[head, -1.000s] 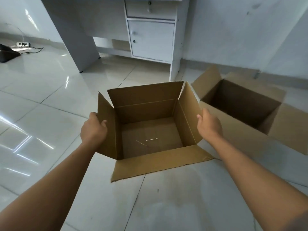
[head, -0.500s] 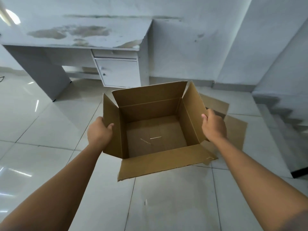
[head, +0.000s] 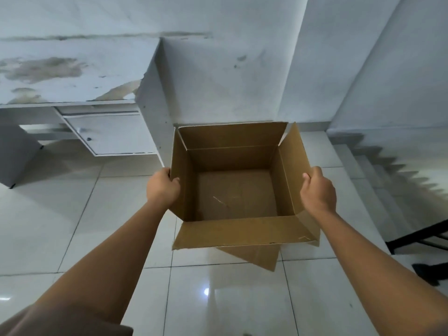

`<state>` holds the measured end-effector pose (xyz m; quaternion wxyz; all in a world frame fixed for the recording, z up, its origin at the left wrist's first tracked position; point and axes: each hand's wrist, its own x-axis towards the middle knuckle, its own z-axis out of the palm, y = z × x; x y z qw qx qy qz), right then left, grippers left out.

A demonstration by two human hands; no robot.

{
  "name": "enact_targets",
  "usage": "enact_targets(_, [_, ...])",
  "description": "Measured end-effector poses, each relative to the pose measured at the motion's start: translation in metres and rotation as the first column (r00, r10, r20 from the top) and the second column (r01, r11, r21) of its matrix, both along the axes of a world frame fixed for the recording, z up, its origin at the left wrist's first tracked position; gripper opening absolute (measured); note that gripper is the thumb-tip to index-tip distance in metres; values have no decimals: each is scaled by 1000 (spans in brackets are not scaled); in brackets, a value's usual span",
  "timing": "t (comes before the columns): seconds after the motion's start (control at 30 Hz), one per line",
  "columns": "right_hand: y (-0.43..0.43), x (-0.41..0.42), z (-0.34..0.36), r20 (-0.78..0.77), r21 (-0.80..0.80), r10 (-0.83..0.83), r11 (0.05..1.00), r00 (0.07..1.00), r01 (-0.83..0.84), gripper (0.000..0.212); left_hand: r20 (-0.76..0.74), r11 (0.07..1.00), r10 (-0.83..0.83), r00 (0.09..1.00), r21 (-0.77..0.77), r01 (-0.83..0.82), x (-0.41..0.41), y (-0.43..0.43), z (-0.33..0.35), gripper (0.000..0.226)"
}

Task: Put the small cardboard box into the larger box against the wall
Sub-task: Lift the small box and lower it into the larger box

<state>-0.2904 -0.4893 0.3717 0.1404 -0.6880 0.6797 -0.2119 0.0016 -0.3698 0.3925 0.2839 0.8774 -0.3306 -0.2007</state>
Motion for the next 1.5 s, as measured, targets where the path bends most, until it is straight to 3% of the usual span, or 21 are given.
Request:
enact_targets(0.2, [-53, 0, -52, 19, 48, -85, 995, 996, 84, 23, -198, 998, 25, 980, -56, -37, -7, -87, -40, 36])
enact_targets(0.7, [-100, 14, -192, 17, 136, -266, 956, 964, 261, 25, -317, 996, 11, 948, -79, -38, 30, -189, -184, 39])
enact_targets(1.1, [-114, 5, -312, -74, 309, -272, 908, 959, 282, 24, -290, 996, -64, 955, 36, 78, 35, -219, -306, 35])
enact_targets(1.3, [-111, 0, -328, 12, 398, -235, 893, 972, 211, 29, -217, 993, -89, 972, 61, 105, 33, -214, -322, 33])
enact_targets(1.5, [-91, -3, -327, 45, 365, -171, 920, 984, 143, 26, -106, 984, -149, 983, 87, 158, 24, -183, -313, 31])
